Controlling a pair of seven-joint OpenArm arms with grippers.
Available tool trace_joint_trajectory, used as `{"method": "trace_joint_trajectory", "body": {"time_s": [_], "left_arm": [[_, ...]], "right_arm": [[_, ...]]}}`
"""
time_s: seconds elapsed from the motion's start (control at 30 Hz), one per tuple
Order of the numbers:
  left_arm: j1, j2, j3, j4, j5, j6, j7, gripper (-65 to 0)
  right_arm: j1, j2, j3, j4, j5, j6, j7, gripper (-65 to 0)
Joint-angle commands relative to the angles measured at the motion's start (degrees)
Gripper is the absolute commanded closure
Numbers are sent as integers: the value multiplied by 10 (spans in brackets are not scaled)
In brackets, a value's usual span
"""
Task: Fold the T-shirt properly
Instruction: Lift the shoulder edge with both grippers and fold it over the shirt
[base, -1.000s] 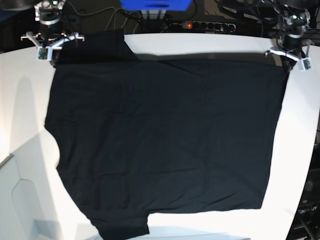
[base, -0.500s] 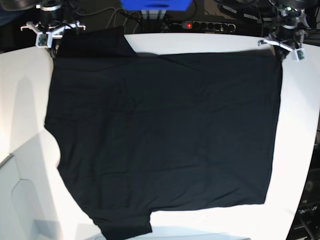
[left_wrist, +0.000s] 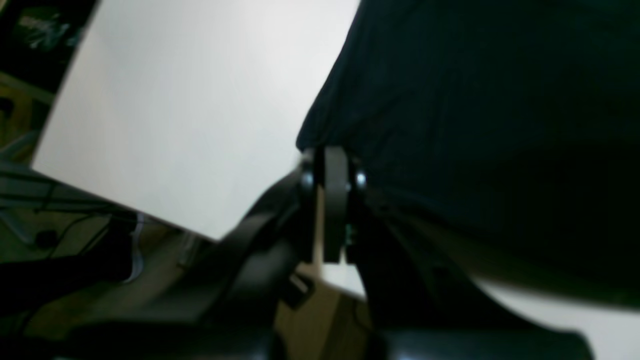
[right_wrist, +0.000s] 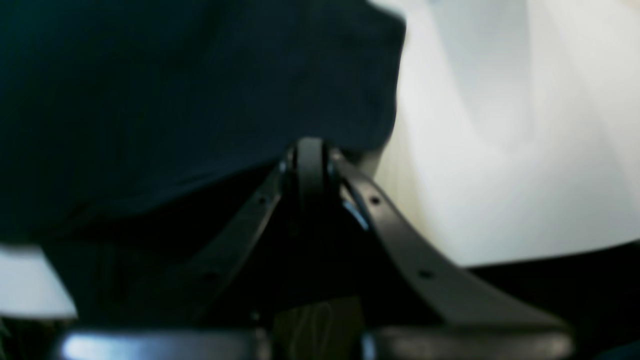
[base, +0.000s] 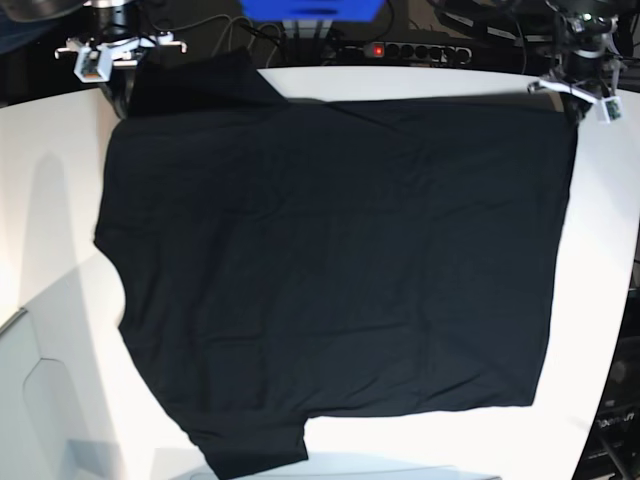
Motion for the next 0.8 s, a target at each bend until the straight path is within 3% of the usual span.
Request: {"method": "trace_joint_trajectory", "body": {"time_s": [0.0, 0.37, 0.77], "left_arm": [[-3, -8, -8, 10, -7, 1, -15, 0], [-52, -12, -8, 5, -6, 1, -15, 0], [-136, -26, -6, 4, -6, 1, -15, 0]], "right_arm": [[4, 2, 4, 11, 13, 9, 17, 0], [90, 2, 2, 11, 14, 9, 5, 0], [257, 32, 3, 9, 11, 9, -189, 0]]}}
